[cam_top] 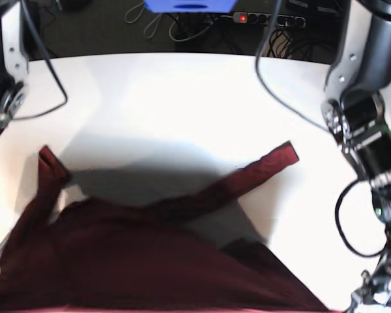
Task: Layout the t-shirt on the table in an organized manner, then fold the t-shirt properly
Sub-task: 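Lower the lifted shirt onto the table with both grippers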
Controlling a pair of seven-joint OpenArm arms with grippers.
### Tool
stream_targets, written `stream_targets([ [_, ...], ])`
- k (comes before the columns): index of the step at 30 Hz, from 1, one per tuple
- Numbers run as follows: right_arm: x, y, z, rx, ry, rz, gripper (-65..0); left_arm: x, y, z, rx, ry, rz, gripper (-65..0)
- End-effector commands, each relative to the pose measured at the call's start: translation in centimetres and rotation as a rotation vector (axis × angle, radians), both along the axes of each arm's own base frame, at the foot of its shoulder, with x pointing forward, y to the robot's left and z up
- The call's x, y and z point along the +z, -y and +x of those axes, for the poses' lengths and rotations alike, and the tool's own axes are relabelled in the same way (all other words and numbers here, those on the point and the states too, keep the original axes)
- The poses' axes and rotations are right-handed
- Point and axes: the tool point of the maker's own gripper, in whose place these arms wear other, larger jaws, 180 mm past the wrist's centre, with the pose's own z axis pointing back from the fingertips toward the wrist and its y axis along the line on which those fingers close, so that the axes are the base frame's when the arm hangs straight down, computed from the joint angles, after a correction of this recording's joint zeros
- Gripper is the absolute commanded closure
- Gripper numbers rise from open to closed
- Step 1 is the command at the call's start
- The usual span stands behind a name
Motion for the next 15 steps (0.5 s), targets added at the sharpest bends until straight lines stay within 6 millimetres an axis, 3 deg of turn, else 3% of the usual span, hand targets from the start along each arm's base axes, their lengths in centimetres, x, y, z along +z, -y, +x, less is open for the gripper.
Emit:
stream_targets([
  [1,1.0,-0.7,-0.2,0.016,0.037,-0.003,0.0,1.7,-0.8,-0.2,0.024,0.049,0.005,-0.2],
  [5,-1.8,-2.1,-2.0,0.027,0.001,-0.032,0.0,-1.8,0.6,-1.9,0.001,0.002,0.007,-0.2],
  [11,-6.7,-3.9,-5.5,0.026,-0.061,-0.009,0.0,-8.4,1.8,-6.1,-0.025,-0.12,0.04,-0.2],
  [15,-10.3,-4.7,-8.2,0.014,-0.128,0.013,0.0,-10.4,2.9,-9.9,-0.069,-0.149,-0.022,-0.2],
])
